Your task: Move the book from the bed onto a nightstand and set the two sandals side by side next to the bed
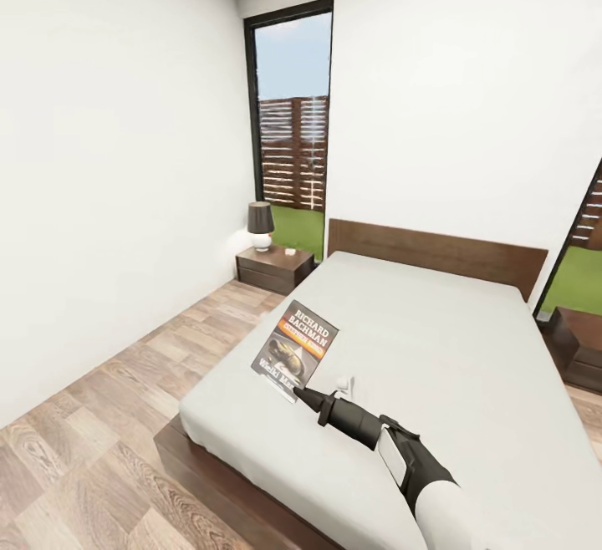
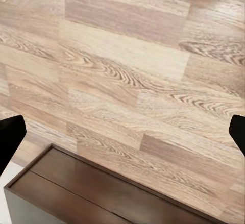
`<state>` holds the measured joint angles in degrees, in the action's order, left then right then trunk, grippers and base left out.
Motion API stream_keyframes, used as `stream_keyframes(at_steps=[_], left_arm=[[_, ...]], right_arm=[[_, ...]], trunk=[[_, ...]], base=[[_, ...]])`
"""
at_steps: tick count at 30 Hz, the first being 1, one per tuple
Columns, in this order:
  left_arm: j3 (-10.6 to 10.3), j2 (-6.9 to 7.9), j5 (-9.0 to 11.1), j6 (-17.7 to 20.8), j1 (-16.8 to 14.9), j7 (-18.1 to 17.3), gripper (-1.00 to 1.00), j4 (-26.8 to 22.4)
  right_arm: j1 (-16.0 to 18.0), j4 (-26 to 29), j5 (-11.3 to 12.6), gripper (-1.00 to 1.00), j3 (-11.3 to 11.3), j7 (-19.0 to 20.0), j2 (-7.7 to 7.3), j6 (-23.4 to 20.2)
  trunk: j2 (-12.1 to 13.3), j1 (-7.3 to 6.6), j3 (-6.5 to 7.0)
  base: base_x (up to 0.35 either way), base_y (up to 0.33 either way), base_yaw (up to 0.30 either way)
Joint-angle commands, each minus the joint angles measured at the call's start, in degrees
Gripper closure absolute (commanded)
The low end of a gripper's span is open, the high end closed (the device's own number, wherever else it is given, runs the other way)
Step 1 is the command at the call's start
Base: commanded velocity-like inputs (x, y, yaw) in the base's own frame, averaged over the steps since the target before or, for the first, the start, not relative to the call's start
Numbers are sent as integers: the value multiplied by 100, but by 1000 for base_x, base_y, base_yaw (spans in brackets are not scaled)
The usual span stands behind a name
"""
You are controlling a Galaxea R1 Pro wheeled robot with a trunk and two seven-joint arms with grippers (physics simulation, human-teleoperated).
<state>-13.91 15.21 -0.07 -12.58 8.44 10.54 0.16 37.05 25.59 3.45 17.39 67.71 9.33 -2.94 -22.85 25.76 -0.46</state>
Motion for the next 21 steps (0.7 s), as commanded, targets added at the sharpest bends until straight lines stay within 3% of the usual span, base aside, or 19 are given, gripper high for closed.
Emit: stream_keyframes(at_steps=[1, 15, 21], left_arm=[[-41, 0, -2, -16, 0, 27, -100, 2], [-41, -1, -2, -16, 0, 27, -100, 2], [-41, -1, -2, -16, 0, 27, -100, 2]], right_arm=[[3, -1, -3, 100, 29, 25, 5, -31], [3, -1, 1, 100, 31, 29, 10, -31], [3, -1, -8, 100, 18, 25, 14, -31]], trunk=[[-7, 3, -4], [-7, 3, -2], [-7, 3, -2]], base=[[0, 0, 33], [0, 0, 12], [0, 0, 108]])
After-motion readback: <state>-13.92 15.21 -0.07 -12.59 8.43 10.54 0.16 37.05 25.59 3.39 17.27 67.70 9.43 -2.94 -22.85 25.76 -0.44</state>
